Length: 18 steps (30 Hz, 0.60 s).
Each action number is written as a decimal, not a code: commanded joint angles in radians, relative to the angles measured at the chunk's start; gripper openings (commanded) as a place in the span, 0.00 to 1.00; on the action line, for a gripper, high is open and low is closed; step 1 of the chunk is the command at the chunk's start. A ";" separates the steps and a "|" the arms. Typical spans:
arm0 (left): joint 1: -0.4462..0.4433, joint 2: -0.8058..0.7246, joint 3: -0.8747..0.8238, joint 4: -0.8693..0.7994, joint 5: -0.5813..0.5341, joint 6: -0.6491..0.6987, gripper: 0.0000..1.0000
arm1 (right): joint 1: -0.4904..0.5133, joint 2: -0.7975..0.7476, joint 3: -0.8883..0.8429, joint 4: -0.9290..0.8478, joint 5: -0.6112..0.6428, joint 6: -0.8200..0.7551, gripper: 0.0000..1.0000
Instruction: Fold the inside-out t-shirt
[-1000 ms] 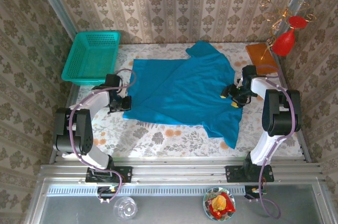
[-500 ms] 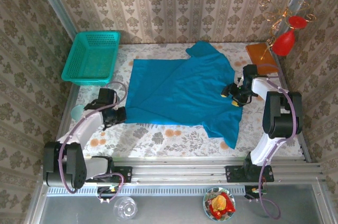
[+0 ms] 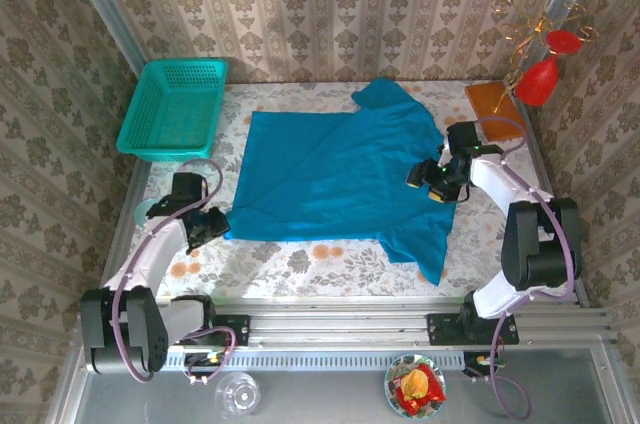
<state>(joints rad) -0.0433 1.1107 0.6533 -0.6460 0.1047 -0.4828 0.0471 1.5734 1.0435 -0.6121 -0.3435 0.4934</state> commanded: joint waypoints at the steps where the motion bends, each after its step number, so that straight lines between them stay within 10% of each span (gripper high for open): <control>1: -0.004 -0.038 0.075 -0.061 -0.024 0.011 0.34 | 0.076 -0.035 -0.017 -0.063 0.004 0.022 0.66; 8: -0.099 0.138 0.163 0.034 0.110 0.055 0.35 | 0.219 -0.018 -0.084 0.018 -0.072 0.097 0.67; 18: -0.117 0.300 0.057 0.088 0.060 0.028 0.38 | 0.143 -0.025 -0.250 0.080 0.083 0.209 0.69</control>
<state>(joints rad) -0.1684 1.4425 0.7670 -0.5598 0.1818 -0.4450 0.2302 1.5745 0.8230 -0.5282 -0.3553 0.6437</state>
